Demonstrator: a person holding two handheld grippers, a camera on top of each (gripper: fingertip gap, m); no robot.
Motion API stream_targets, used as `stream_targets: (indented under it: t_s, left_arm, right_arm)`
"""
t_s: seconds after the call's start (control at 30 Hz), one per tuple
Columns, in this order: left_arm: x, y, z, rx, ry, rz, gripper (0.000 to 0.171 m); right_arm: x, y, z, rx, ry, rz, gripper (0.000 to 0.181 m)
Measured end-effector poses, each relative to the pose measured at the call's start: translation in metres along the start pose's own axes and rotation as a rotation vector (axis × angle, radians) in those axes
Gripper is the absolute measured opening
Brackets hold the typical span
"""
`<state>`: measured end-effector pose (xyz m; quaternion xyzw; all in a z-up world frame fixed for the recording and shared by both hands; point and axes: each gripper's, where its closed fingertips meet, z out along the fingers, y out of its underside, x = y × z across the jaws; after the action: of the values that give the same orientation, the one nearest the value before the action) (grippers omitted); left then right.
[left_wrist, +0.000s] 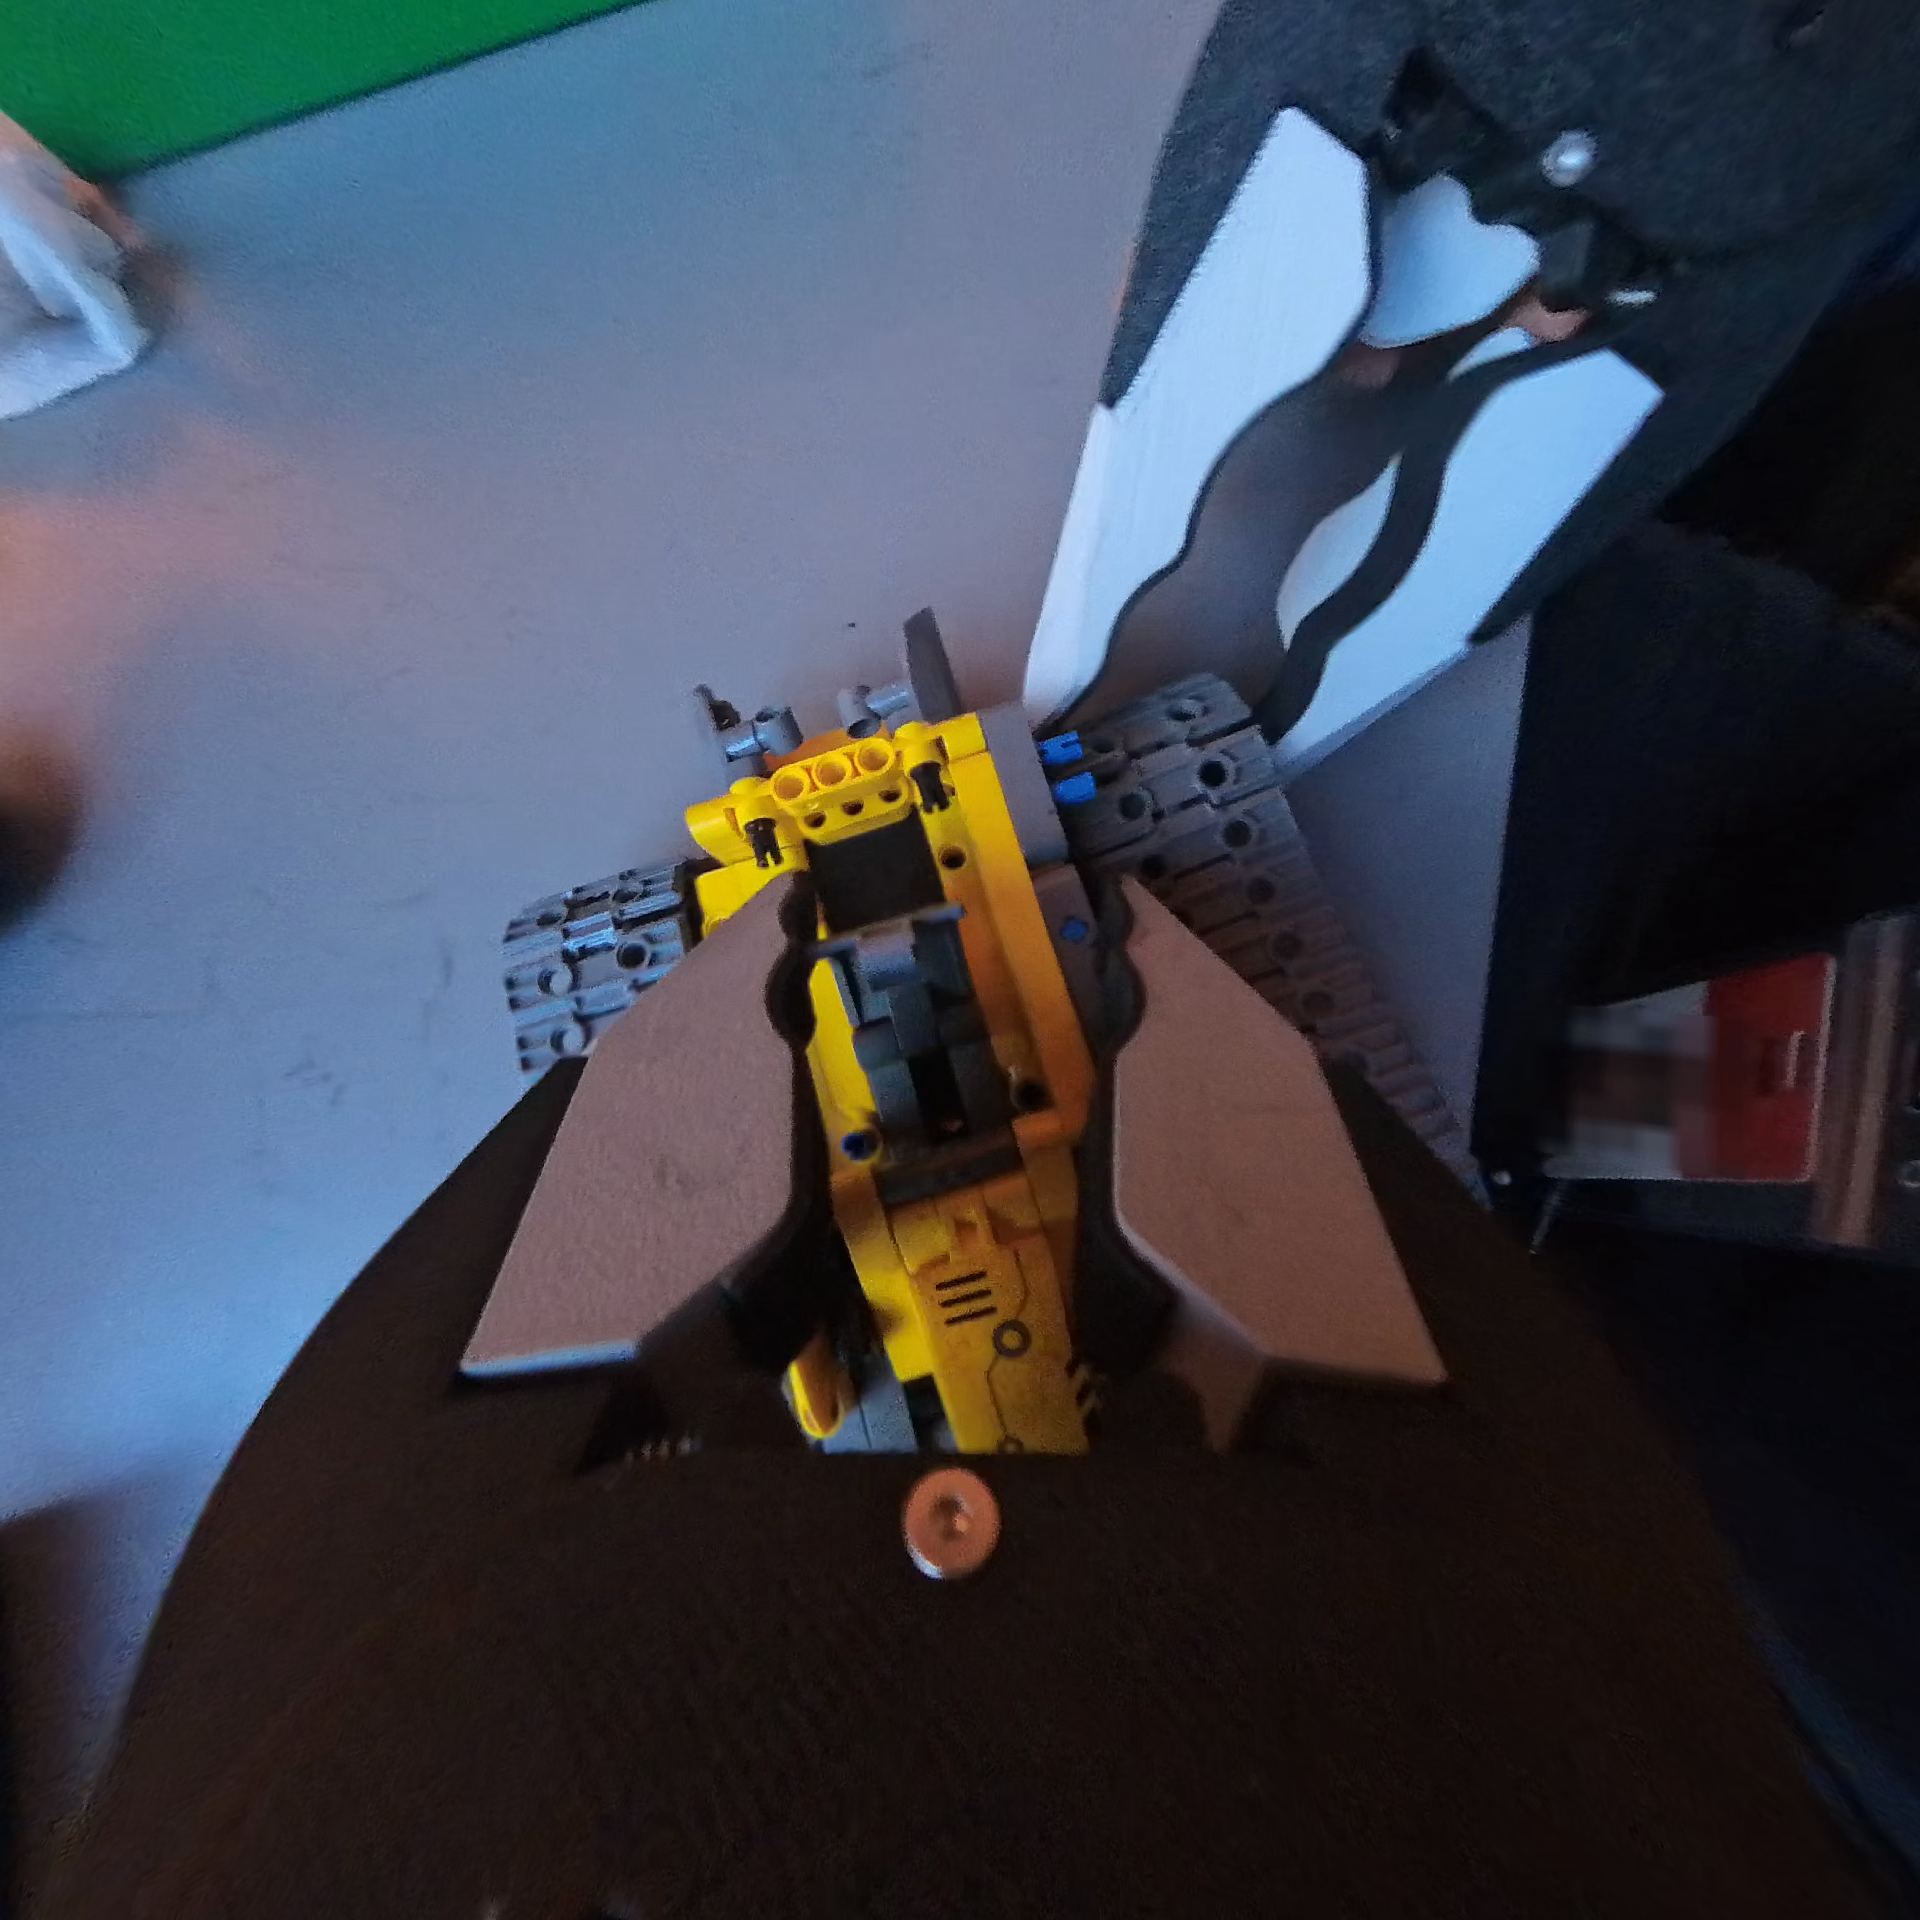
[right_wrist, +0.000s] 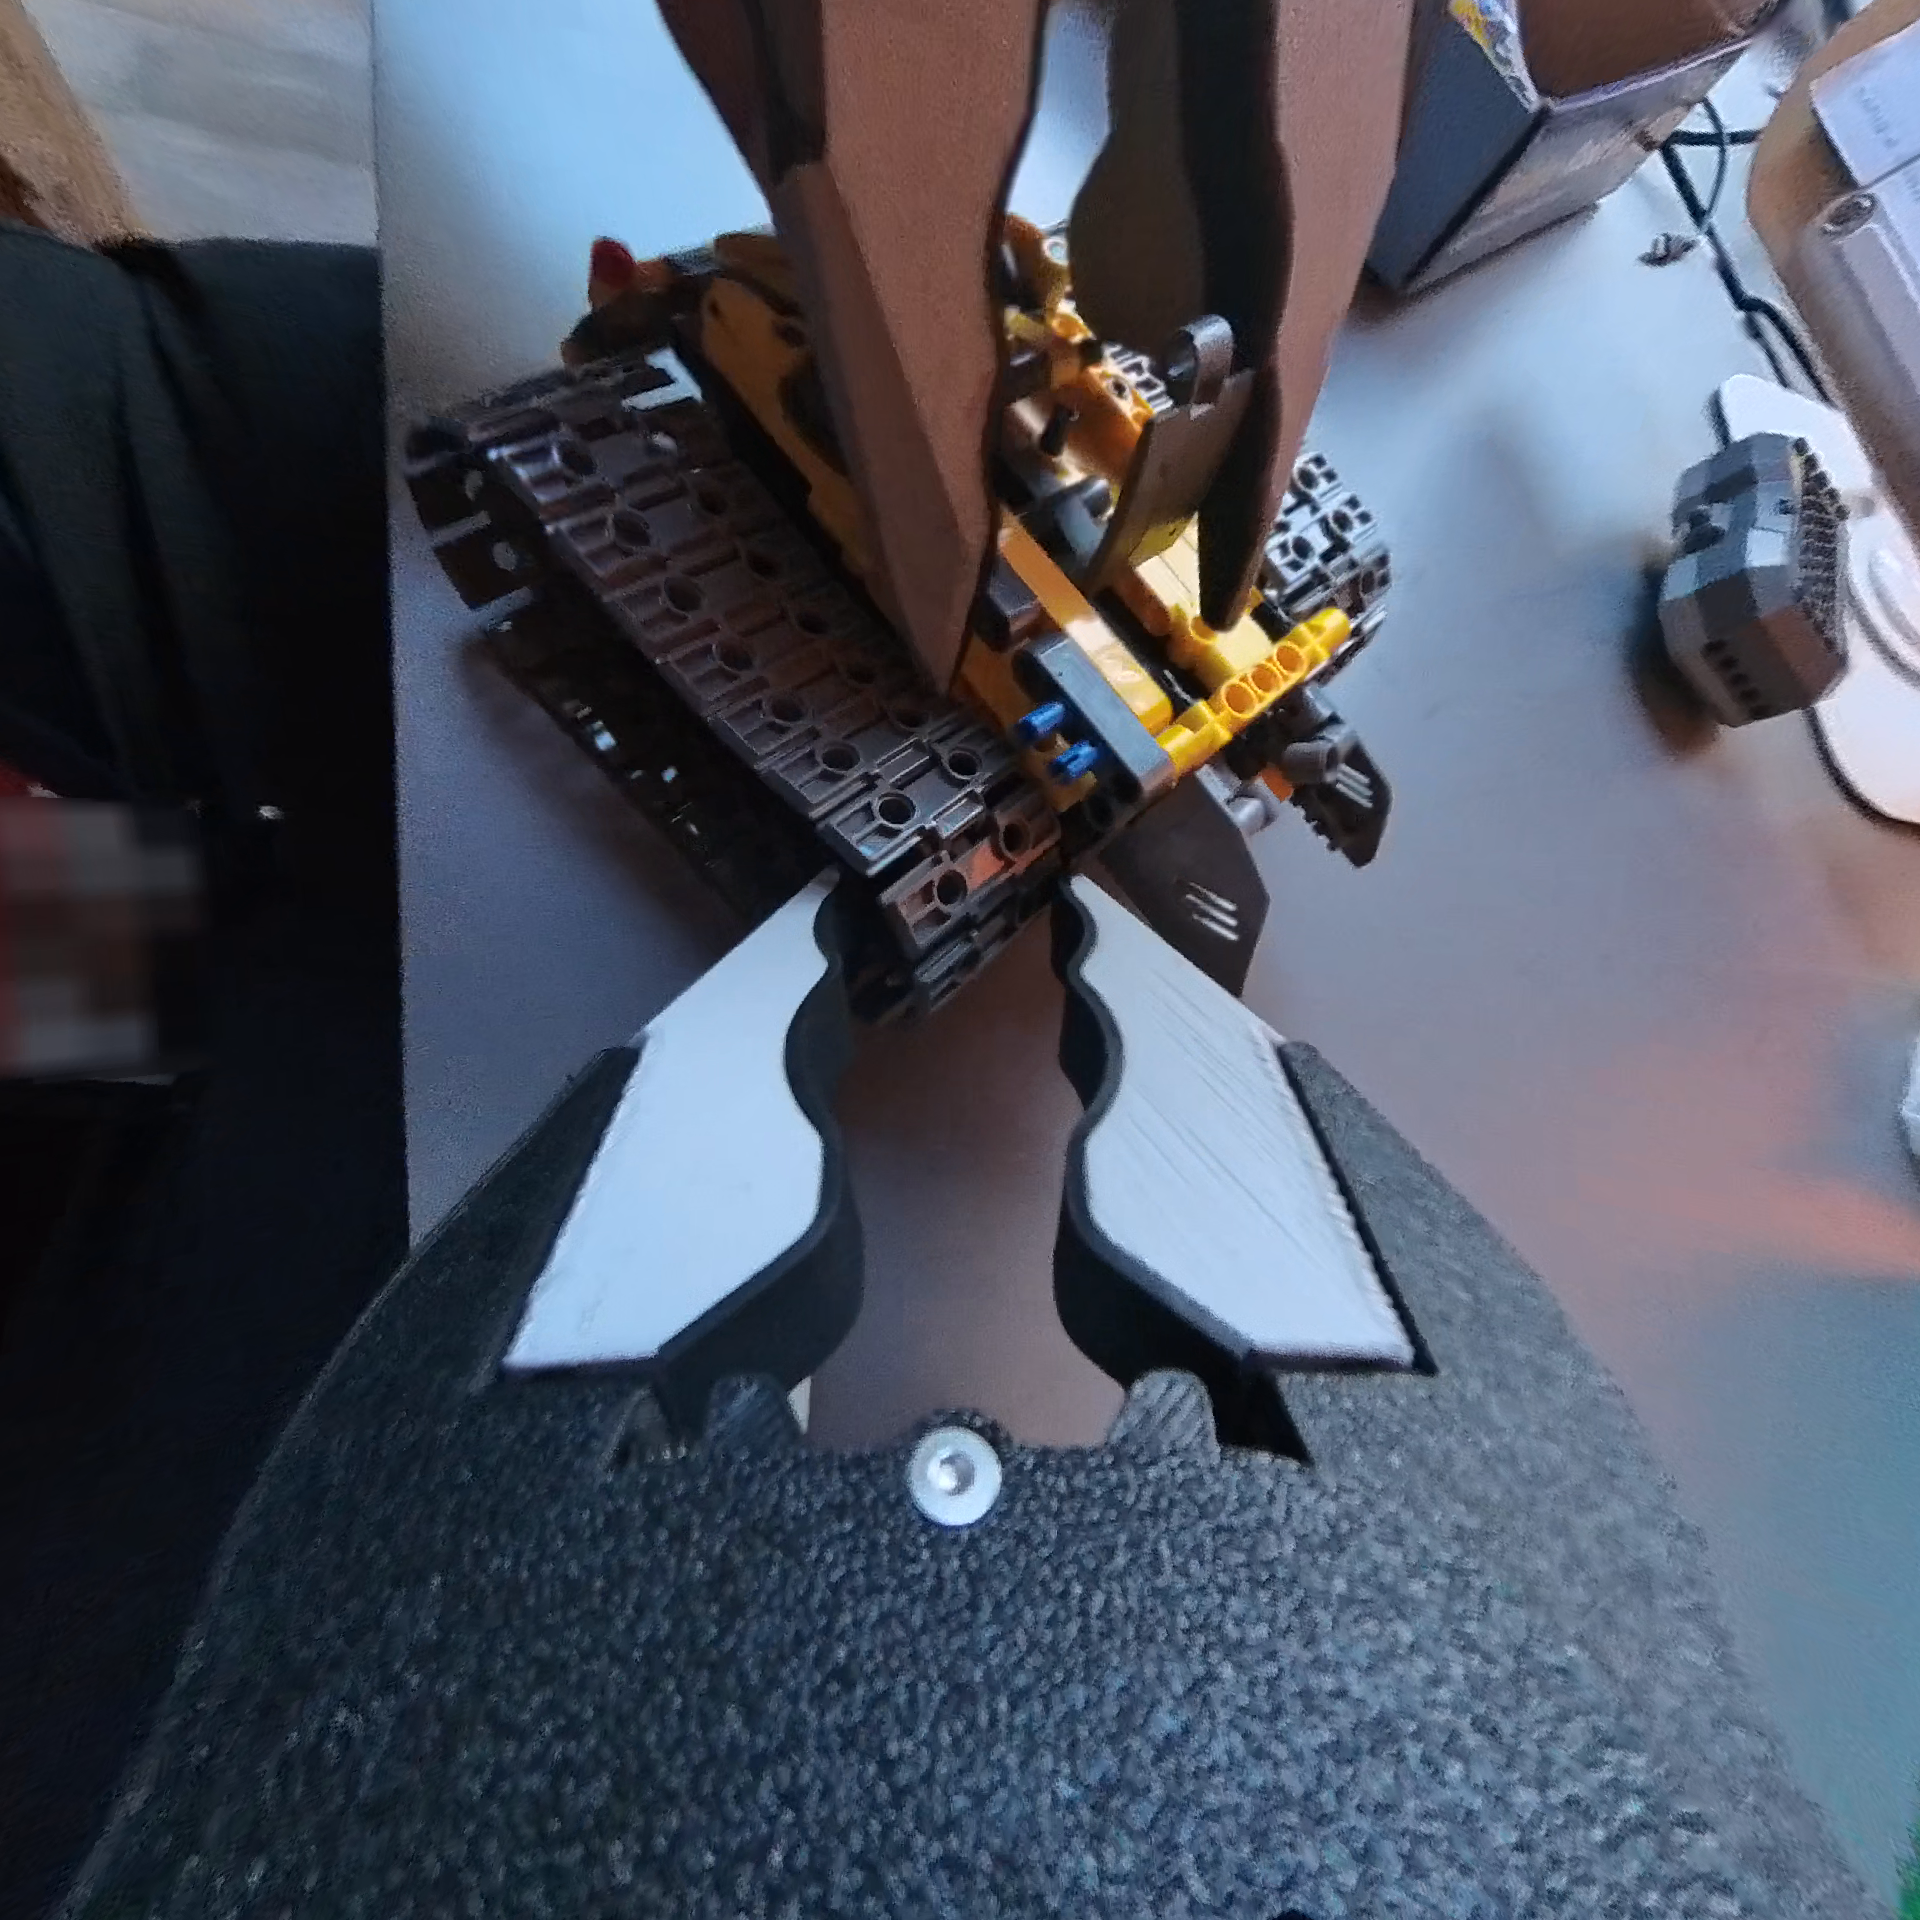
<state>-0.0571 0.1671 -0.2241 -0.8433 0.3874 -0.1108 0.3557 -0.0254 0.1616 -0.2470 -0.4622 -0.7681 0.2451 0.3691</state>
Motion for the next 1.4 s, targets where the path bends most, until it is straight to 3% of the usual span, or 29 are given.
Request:
stream_targets:
  t_s: [0.1, 0.33, 0.5, 0.53, 0.57, 0.63, 0.83, 1.0, 1.17, 1.2, 1.23, 1.3, 1.4]
  left_arm:
    - [0.004, -0.003, 0.000, 0.044, -0.012, 0.002, 0.052]
    - [0.010, -0.016, 0.009, 0.086, -0.030, 0.003, 0.050]
    - [0.014, -0.022, 0.013, 0.104, -0.007, 0.011, 0.050]
    - [0.009, -0.020, 0.013, 0.092, -0.038, 0.014, 0.051]
    - [0.009, -0.026, 0.010, 0.150, -0.025, 0.000, 0.050]
    - [0.016, -0.027, 0.013, 0.154, 0.004, 0.006, 0.049]
    - [0.002, -0.028, 0.019, 0.120, -0.080, 0.019, 0.049]
    - [0.004, -0.029, 0.013, 0.157, -0.086, 0.039, 0.049]
    - [0.011, -0.046, 0.018, 0.234, -0.072, 0.009, 0.048]
    - [0.016, -0.050, 0.016, 0.252, -0.034, -0.001, 0.046]
    - [0.030, -0.056, 0.010, 0.291, 0.082, -0.015, 0.013]
    - [0.028, -0.064, 0.008, 0.330, 0.009, 0.030, 0.007]
    - [0.014, -0.062, 0.016, 0.282, -0.047, 0.028, 0.006]
  right_arm:
    - [-0.002, 0.001, -0.006, -0.082, 0.123, -0.112, 0.032]
    - [-0.004, 0.012, -0.025, -0.149, 0.345, -0.135, 0.026]
    - [-0.005, 0.019, -0.035, -0.167, 0.402, -0.100, 0.025]
    - [-0.001, 0.021, -0.041, -0.161, 0.432, -0.084, 0.010]
    - [0.001, 0.021, -0.048, -0.109, 0.429, -0.036, 0.000]
    - [-0.001, 0.027, -0.050, -0.070, 0.356, 0.092, 0.000]
    - [0.021, 0.033, -0.044, -0.139, 0.460, 0.112, 0.000]
    - [0.009, 0.028, -0.051, -0.129, 0.447, 0.011, 0.000]
    - [0.021, 0.040, -0.070, 0.027, 0.400, 0.350, 0.000]
    - [0.028, 0.043, -0.072, 0.030, 0.413, 0.389, 0.000]
    - [0.037, 0.048, -0.073, 0.022, 0.429, 0.426, 0.000]
    - [0.052, 0.046, -0.077, 0.063, 0.421, 0.481, 0.000]
    - [0.058, 0.047, -0.063, 0.012, 0.347, 0.470, 0.000]
